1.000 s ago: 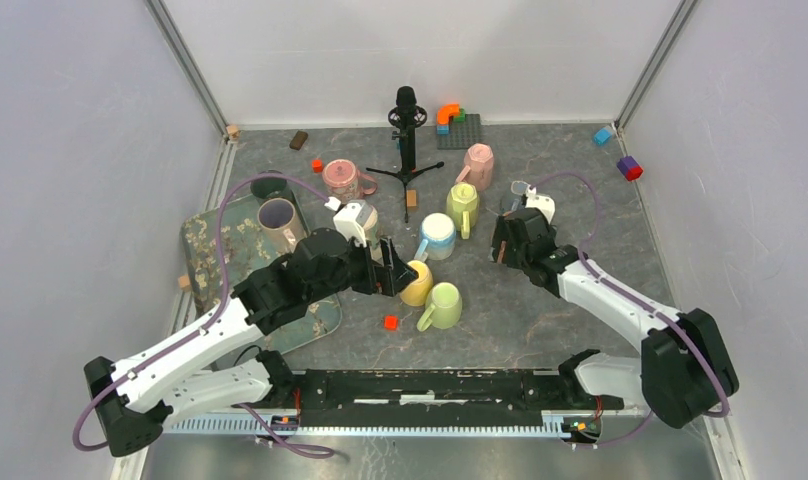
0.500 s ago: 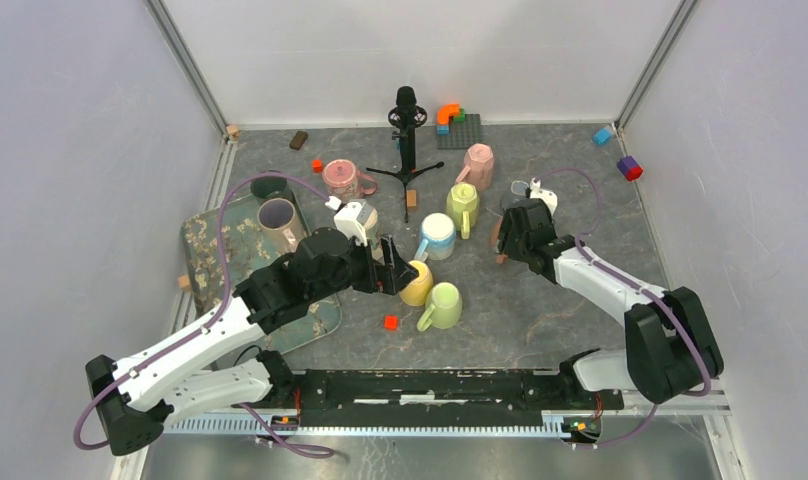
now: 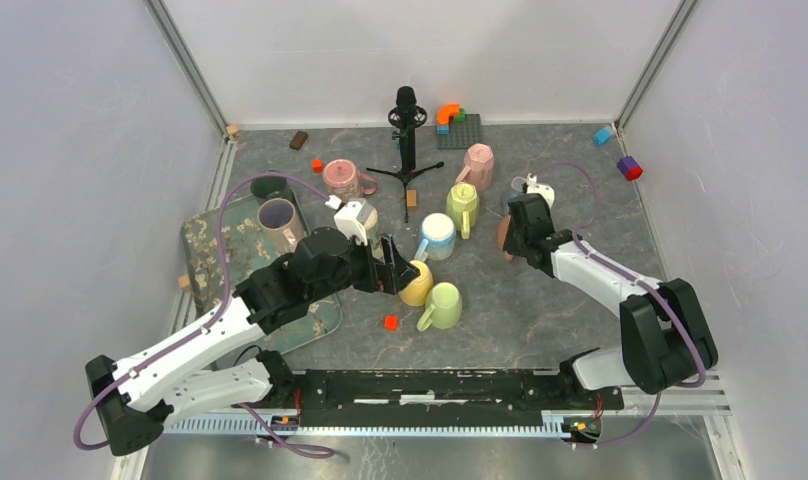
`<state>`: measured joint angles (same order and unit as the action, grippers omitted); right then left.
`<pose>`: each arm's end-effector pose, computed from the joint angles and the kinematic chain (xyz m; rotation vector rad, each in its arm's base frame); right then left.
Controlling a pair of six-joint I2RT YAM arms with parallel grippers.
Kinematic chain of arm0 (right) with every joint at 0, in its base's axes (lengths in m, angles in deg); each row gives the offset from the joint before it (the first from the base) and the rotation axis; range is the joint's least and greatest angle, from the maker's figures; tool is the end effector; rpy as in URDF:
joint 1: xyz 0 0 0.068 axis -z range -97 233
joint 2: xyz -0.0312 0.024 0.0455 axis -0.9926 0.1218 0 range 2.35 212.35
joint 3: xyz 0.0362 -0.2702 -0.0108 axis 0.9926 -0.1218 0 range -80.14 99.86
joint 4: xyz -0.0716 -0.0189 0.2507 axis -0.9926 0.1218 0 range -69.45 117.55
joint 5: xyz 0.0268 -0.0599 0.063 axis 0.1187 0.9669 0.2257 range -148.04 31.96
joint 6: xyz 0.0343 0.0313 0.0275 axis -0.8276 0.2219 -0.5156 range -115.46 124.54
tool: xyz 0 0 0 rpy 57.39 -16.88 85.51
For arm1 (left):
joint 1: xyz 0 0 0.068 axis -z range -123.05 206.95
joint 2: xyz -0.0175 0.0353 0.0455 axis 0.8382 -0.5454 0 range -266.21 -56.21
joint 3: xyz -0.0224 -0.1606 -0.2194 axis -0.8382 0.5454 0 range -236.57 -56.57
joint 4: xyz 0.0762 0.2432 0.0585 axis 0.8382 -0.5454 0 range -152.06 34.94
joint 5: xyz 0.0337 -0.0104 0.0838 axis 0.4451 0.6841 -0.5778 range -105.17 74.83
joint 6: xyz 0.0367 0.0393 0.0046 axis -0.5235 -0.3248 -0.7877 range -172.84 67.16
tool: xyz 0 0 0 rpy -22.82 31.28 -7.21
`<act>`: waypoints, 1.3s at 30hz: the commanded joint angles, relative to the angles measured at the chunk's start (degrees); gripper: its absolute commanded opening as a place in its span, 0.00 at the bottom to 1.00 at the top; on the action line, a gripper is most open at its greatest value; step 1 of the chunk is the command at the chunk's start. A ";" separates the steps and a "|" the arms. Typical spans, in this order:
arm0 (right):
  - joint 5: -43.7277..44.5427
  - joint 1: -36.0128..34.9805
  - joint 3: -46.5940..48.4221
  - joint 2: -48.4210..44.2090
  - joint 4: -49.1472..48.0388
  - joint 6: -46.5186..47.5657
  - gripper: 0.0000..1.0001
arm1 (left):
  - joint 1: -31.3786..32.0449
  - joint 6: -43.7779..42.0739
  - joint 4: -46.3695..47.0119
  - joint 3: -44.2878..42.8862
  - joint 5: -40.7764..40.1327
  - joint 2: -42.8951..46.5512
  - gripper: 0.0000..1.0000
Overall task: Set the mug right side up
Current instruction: Turn over the cup at the center of the board.
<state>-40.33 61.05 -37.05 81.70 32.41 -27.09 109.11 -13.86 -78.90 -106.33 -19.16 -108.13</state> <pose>0.2604 0.0932 0.1961 0.3386 2.3361 0.0788 0.1263 -0.1586 0.3241 0.2005 2.1433 -0.9080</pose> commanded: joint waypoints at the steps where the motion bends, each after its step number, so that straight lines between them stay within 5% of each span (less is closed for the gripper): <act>1: -0.46 0.31 3.77 1.59 0.19 2.58 0.00 | 0.22 2.11 3.49 0.59 1.54 0.28 1.00; 19: -12.38 0.28 3.36 -13.78 -0.28 8.73 0.00 | 0.13 11.20 11.40 5.62 3.72 1.27 1.00; 31: -28.00 0.09 4.05 -24.61 -6.82 1.70 0.00 | -2.06 12.73 20.06 5.77 12.06 -1.14 1.00; 39: -37.29 -0.37 -1.02 -28.46 -21.02 -10.13 0.00 | -5.60 17.66 32.35 8.94 20.07 -5.02 1.00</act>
<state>-70.77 61.24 -36.74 55.76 27.25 -29.35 104.85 -0.96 -57.04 -99.40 -4.97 -111.19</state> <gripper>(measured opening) 0.201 0.994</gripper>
